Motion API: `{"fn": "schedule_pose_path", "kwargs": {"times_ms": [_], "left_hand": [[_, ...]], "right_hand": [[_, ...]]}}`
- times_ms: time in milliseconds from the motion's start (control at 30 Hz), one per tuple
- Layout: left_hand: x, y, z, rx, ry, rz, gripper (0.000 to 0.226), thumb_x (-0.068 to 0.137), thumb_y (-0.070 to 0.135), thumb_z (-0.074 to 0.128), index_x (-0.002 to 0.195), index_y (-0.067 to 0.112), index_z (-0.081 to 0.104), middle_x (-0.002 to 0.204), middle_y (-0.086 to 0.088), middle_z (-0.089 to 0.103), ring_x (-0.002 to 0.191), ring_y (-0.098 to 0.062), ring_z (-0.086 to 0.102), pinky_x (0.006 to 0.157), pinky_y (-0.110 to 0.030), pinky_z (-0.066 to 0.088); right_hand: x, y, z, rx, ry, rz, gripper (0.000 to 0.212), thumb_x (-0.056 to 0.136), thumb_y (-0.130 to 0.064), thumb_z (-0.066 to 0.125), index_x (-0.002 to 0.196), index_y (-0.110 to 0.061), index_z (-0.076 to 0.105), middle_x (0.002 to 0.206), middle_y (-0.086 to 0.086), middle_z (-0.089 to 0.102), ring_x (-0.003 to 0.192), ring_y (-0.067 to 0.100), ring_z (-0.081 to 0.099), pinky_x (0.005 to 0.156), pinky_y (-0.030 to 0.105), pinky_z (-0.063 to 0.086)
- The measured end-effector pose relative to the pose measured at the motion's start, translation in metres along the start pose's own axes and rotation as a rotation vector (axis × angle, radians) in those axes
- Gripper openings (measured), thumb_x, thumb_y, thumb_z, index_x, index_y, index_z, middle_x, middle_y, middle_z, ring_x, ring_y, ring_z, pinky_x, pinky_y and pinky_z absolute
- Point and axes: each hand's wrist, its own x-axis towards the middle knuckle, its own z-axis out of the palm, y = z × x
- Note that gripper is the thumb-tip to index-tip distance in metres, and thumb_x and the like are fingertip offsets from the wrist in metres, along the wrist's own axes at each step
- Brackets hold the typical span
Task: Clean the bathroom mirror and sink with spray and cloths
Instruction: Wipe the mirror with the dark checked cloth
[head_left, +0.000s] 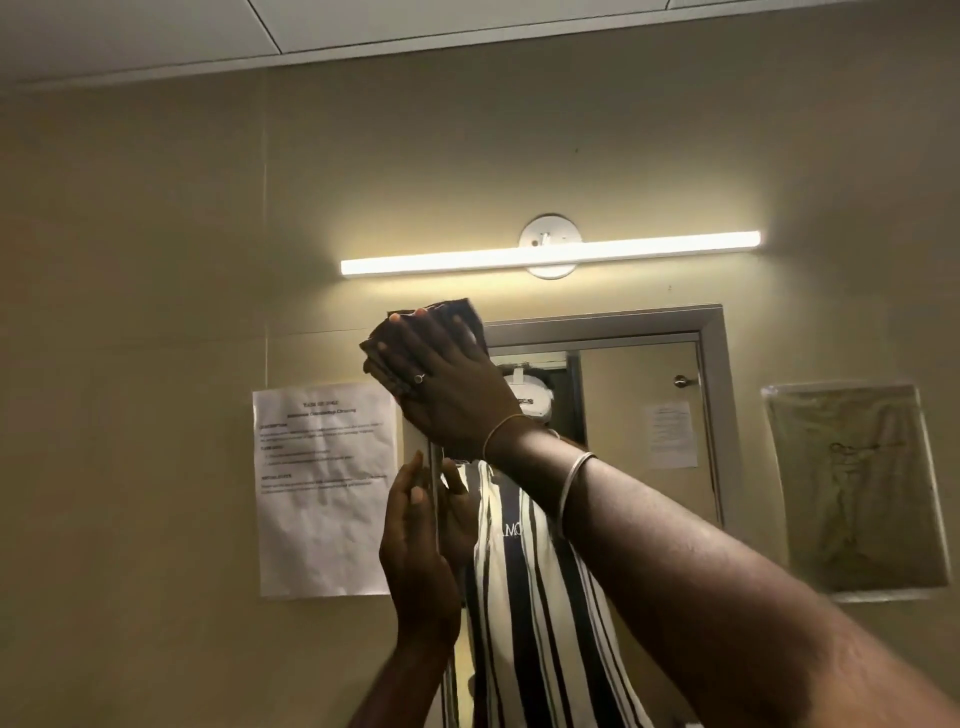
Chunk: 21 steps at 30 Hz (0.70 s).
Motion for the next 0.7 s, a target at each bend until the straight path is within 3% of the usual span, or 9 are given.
{"fn": "schedule_pose_path", "kwargs": {"times_ms": [233,300,367,433,567,700], "left_hand": [[-0.005,0.012,0.026,-0.061,-0.076,0.003,0.037,0.112,0.012,0.032,0.139,0.016,0.056,0.124,0.024,0.069,0.120,0.002,0.063,0.087,-0.011,0.052],[-0.005,0.018,0.035,-0.101,-0.100,-0.002,0.037,0.110,0.005,0.030,0.138,0.008,0.053,0.122,0.012,0.070,0.113,0.006,0.066,0.081,-0.009,0.052],[-0.003,0.018,0.046,-0.093,-0.125,0.012,0.036,0.110,0.004,0.030,0.139,0.007,0.051,0.130,0.005,0.063,0.114,0.007,0.065,0.084,-0.008,0.051],[0.001,0.013,0.059,-0.055,-0.153,0.050,0.036,0.111,0.013,0.033,0.141,0.011,0.053,0.135,0.003,0.064,0.122,-0.002,0.063,0.089,-0.012,0.052],[0.007,0.005,0.089,-0.071,-0.211,0.073,0.042,0.109,0.026,0.037,0.147,0.013,0.051,0.137,0.001,0.064,0.128,-0.017,0.062,0.097,-0.030,0.055],[0.005,-0.003,0.119,-0.151,-0.226,0.050,0.046,0.107,0.025,0.039,0.148,0.007,0.048,0.143,-0.003,0.061,0.133,-0.014,0.058,0.105,-0.034,0.050]], "right_hand": [[-0.015,0.023,0.000,0.005,0.041,0.028,0.065,0.106,-0.051,0.037,0.163,-0.032,0.015,0.173,0.001,0.006,0.159,0.027,-0.003,0.127,0.047,-0.010],[-0.028,0.038,-0.004,0.000,0.041,0.048,0.065,0.106,-0.052,0.035,0.164,-0.032,0.013,0.173,0.000,0.004,0.159,0.027,-0.003,0.128,0.049,-0.008],[-0.042,0.055,-0.010,-0.038,0.039,0.054,0.064,0.106,-0.051,0.036,0.163,-0.032,0.015,0.172,0.000,0.006,0.159,0.027,-0.001,0.128,0.049,-0.006],[-0.056,0.072,-0.015,-0.075,0.048,0.060,0.063,0.106,-0.051,0.035,0.163,-0.031,0.018,0.172,0.001,0.008,0.159,0.027,0.001,0.128,0.050,-0.005],[-0.078,0.098,-0.025,-0.078,0.073,0.094,0.063,0.106,-0.053,0.038,0.163,-0.030,0.021,0.172,0.001,0.013,0.159,0.027,0.002,0.128,0.052,0.003],[-0.107,0.125,-0.035,-0.105,0.063,0.110,0.061,0.107,-0.050,0.035,0.163,-0.028,0.022,0.171,0.004,0.013,0.159,0.028,0.002,0.126,0.055,0.009]]}}
